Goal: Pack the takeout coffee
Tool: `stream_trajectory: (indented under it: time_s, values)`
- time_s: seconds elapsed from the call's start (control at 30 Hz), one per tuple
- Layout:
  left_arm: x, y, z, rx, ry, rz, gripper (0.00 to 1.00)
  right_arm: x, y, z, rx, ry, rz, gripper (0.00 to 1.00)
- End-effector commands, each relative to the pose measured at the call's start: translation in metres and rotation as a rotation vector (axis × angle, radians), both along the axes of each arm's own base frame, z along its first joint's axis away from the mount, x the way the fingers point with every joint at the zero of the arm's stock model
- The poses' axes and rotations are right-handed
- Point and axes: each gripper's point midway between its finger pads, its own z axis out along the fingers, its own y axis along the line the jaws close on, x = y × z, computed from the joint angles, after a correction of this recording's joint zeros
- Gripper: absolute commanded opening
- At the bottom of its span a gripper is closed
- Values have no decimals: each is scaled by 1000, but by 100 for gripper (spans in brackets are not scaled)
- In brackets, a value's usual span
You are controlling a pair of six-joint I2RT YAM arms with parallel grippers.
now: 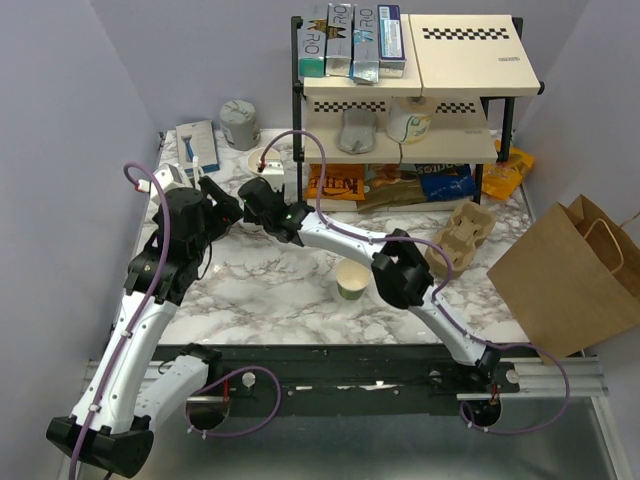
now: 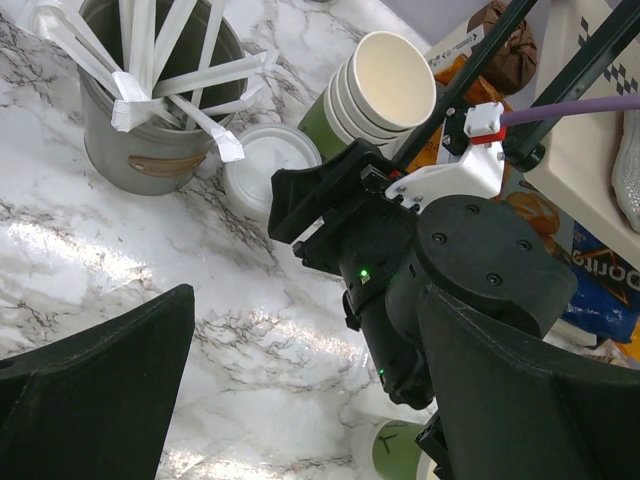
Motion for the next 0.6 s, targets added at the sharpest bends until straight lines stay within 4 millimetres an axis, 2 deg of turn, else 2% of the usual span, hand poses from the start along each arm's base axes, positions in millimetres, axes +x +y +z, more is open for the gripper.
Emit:
stream_trajectory:
  time_s: [0.0, 0.23, 0.4, 0.43, 0.5, 0.57]
  values:
    - [-1, 2, 1, 6, -7, 1, 99, 1, -11, -19, 32, 53, -78, 59]
    - [1, 2, -5, 16, 15, 3, 99, 0, -17, -24, 24, 62, -100, 46]
    - [3, 1, -10, 18, 28, 2, 99, -2, -26, -28, 14, 67, -127, 30]
    - [3, 1, -12, 21, 33, 1, 99, -3, -27, -22, 19, 61, -129, 28]
    - [3, 1, -13, 22, 39, 2, 99, -4, -34, -27, 5, 61, -145, 24]
    - [4, 1, -15, 24, 45, 1, 99, -5, -36, -22, 11, 60, -147, 18]
